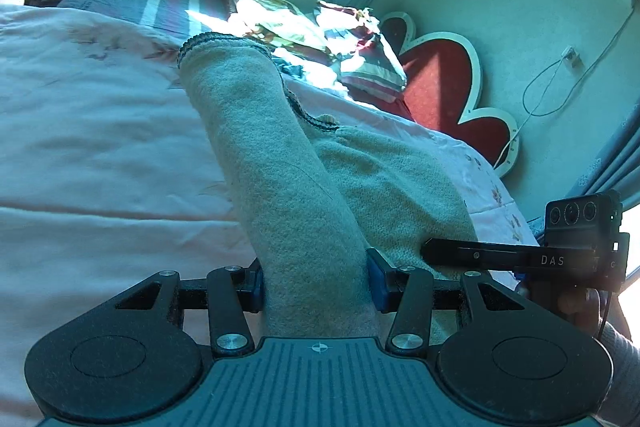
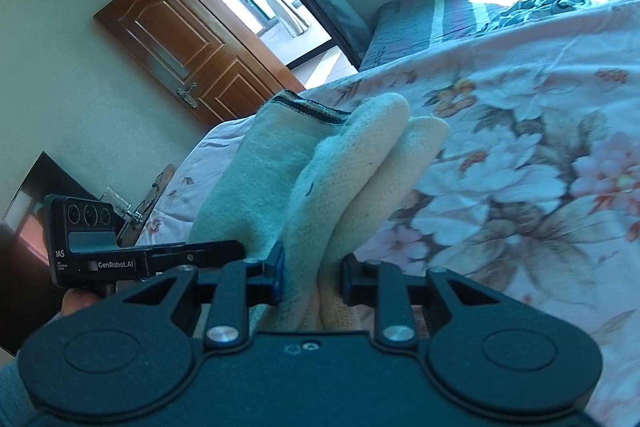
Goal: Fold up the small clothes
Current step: 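Fold the held side over the sweater with the right gripper and release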
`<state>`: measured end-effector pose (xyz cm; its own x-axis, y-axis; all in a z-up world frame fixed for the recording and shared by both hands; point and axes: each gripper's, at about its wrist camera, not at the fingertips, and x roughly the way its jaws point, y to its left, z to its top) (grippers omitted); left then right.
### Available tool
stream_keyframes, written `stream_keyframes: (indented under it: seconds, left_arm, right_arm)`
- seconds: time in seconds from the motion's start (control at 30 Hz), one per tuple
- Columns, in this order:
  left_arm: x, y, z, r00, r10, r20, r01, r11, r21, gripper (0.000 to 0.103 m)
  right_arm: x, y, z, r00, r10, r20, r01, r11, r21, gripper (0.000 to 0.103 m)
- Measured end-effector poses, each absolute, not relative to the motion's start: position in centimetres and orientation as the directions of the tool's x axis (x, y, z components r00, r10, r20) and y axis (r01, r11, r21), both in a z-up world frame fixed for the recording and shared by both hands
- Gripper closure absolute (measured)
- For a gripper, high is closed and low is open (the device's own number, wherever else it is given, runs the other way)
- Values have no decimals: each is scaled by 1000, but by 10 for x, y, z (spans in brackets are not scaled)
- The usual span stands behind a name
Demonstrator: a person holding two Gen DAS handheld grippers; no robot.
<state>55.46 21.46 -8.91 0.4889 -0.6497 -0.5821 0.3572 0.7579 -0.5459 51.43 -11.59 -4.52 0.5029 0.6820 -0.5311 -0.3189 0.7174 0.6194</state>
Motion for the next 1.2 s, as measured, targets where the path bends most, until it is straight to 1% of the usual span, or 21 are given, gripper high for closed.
stream_keyframes:
  seconds: [0.23, 0.33, 0.43, 0.5, 0.53, 0.6, 0.63, 0.7, 0.73, 0.77, 0.8, 0.83, 0.87, 0.93, 1.0, 1.03, 1.1, 1.13, 1.17, 1.2]
  left_arm:
    - [534, 325, -114, 498, -592, -634, 263, 800, -540, 55]
    - [532, 348, -133, 499, -585, -640, 236, 802, -549, 55]
    - [535, 360, -159, 487, -592, -642, 206, 792, -575, 55]
    - [532, 366, -172, 501, -619, -605, 195, 762, -617, 53]
    - [527, 367, -177, 512, -623, -592, 195, 755, -626, 49]
    - [521, 370, -183, 533, -630, -566, 190, 740, -645, 48]
    - [518, 371, -186, 540, -632, -555, 190, 735, -652, 47]
    - [511, 377, -184, 561, -620, -549, 175, 736, -654, 38]
    - [506, 383, -180, 580, -598, -553, 165, 751, -639, 30]
    - [499, 389, -176, 606, -562, -563, 150, 776, -613, 27]
    - [491, 396, -170, 634, -523, -570, 131, 799, -587, 27]
    - [485, 403, -162, 664, -495, -561, 119, 810, -574, 27]
    - [479, 412, -151, 698, -482, -530, 127, 811, -571, 27]
    - [482, 406, -132, 726, -487, -486, 184, 818, -545, 28]
    - [493, 386, -119, 728, -489, -480, 247, 841, -482, 28]
    - [502, 375, -117, 720, -483, -498, 267, 855, -444, 28]
    - [522, 353, -122, 681, -477, -556, 292, 873, -391, 28]
    - [530, 343, -129, 659, -466, -590, 300, 883, -362, 28]
    - [536, 333, -135, 641, -448, -624, 298, 894, -335, 28]
    - [541, 327, -142, 625, -438, -646, 296, 899, -323, 28]
  right_arm:
    - [518, -20, -75, 425, 737, -525, -336, 667, 665, 78]
    - [518, 2, -90, 410, 743, -529, -323, 660, 678, 78]
    - [519, 6, -108, 413, 727, -548, -272, 673, 688, 78]
    - [518, 2, -122, 413, 717, -561, -225, 677, 701, 77]
    - [517, -2, -128, 417, 724, -549, -207, 664, 718, 77]
    - [516, -7, -133, 424, 731, -534, -179, 646, 742, 77]
    - [516, -8, -133, 426, 731, -533, -180, 646, 742, 75]
    - [516, -7, -129, 423, 724, -545, -187, 658, 730, 69]
    - [516, -8, -126, 425, 717, -552, -178, 664, 726, 59]
    - [514, -13, -120, 441, 701, -561, -168, 678, 715, 51]
    - [509, -20, -112, 481, 674, -561, -169, 699, 694, 53]
    - [505, -27, -103, 513, 653, -557, -179, 716, 675, 63]
    - [503, -31, -92, 542, 634, -552, -190, 732, 655, 73]
    - [504, -26, -76, 580, 591, -561, -229, 779, 583, 75]
    - [511, -8, -68, 591, 573, -568, -283, 806, 519, 77]
    - [517, 1, -67, 585, 576, -571, -301, 808, 506, 78]
    - [524, 21, -67, 583, 561, -587, -341, 825, 450, 79]
    - [527, 28, -70, 580, 550, -601, -350, 834, 427, 81]
    - [531, 32, -74, 574, 528, -626, -346, 849, 398, 85]
    - [534, 35, -79, 571, 492, -657, -336, 870, 360, 87]
